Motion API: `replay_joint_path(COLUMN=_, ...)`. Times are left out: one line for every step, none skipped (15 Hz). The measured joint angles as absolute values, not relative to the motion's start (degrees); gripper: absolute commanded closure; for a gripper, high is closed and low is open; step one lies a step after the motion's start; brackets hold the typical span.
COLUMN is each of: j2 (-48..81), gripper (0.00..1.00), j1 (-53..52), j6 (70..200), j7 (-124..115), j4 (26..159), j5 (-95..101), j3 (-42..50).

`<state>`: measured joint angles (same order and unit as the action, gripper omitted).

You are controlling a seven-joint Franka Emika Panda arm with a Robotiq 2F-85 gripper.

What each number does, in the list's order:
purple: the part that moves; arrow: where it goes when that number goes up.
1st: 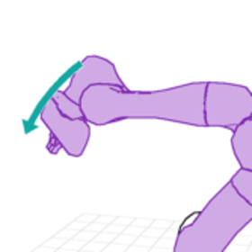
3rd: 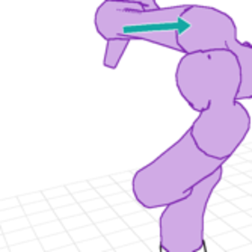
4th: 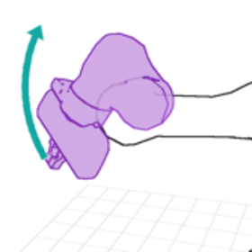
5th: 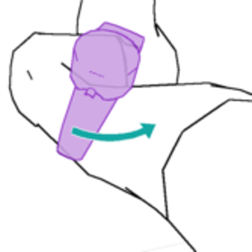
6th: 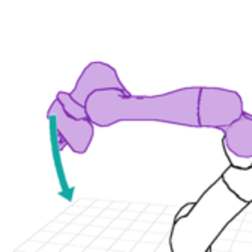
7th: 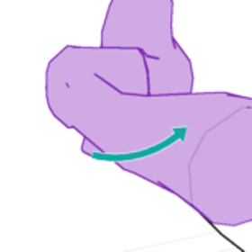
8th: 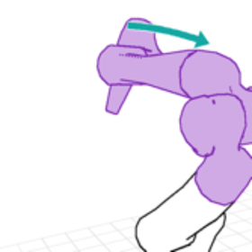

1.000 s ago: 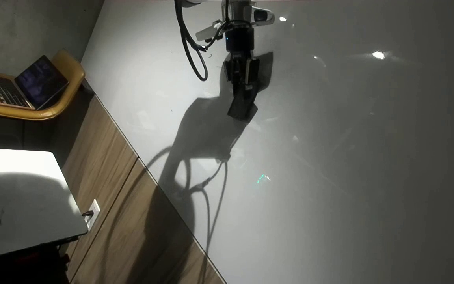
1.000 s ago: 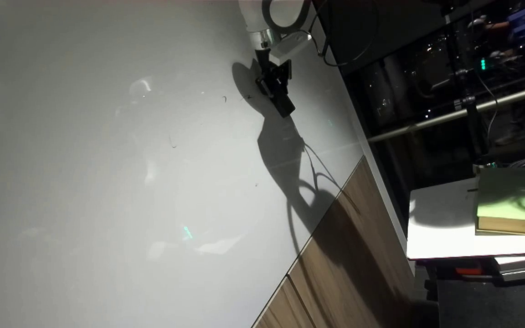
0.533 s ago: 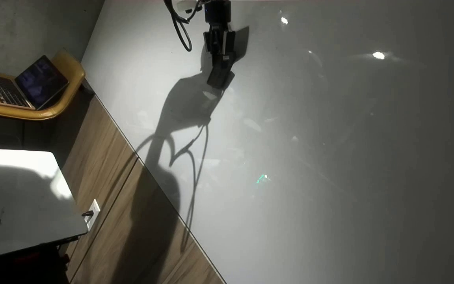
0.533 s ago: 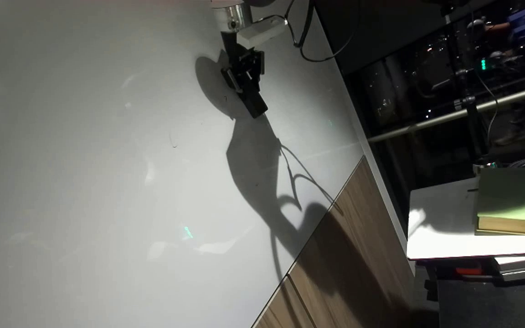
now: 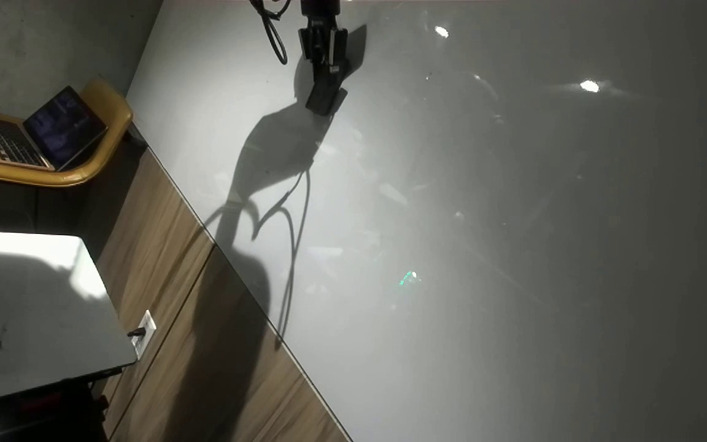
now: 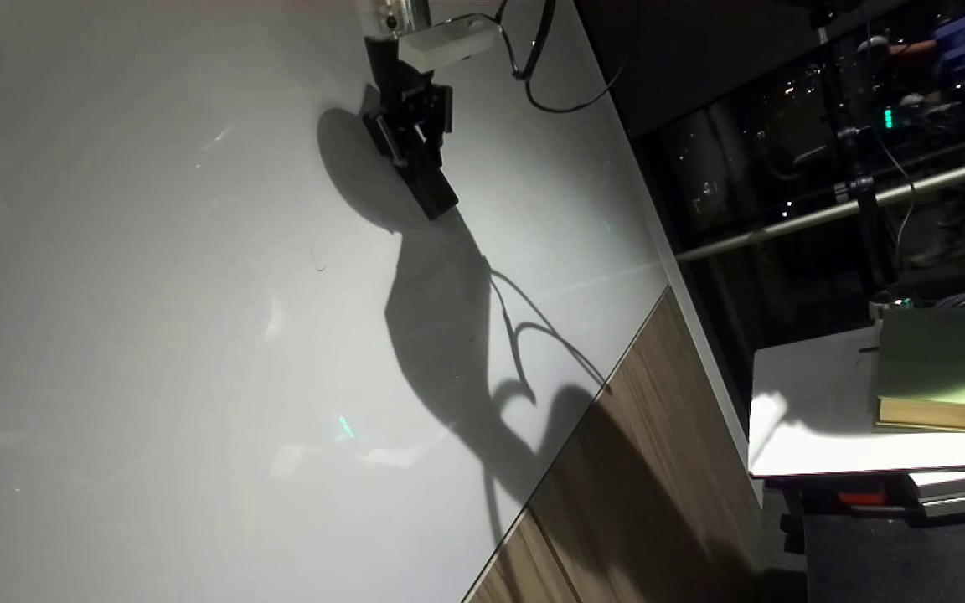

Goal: Use the eraser to wipe the whiteboard.

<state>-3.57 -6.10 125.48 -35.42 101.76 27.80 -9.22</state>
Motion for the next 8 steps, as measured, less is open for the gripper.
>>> replay_joint_path(j2=-3.45, gripper=0.71, j1=-6.43, j6=125.48, j7=-35.42, j4=101.40, j5=27.80, j3=-9.50)
replay_joint_path(j2=-3.30, gripper=0.71, j1=-6.76, j6=125.49, j7=-35.42, j4=100.98, j5=27.80, j3=-9.84)
replay_joint_path(j2=-3.14, gripper=0.71, j1=-7.12, j6=125.49, j7=-35.42, j4=100.52, j5=27.80, j3=-10.24)
replay_joint_path(j2=-2.94, gripper=0.71, j1=-7.56, j6=125.49, j7=-35.42, j4=100.00, j5=27.80, j3=-10.63)
replay_joint_path(j2=-2.70, gripper=0.71, j1=-8.08, j6=125.53, j7=-35.42, j4=99.36, j5=27.80, j3=-11.08)
replay_joint_path(j2=-2.44, gripper=0.71, j1=-8.65, j6=125.63, j7=-35.42, j4=98.71, j5=27.80, j3=-11.67)
replay_joint_path(j2=-2.13, gripper=0.71, j1=-9.31, j6=125.82, j7=-35.42, j4=98.00, j5=27.80, j3=-12.25)
replay_joint_path(j2=-1.76, gripper=0.71, j1=-9.96, j6=126.02, j7=-35.46, j4=97.26, j5=27.80, j3=-12.82)
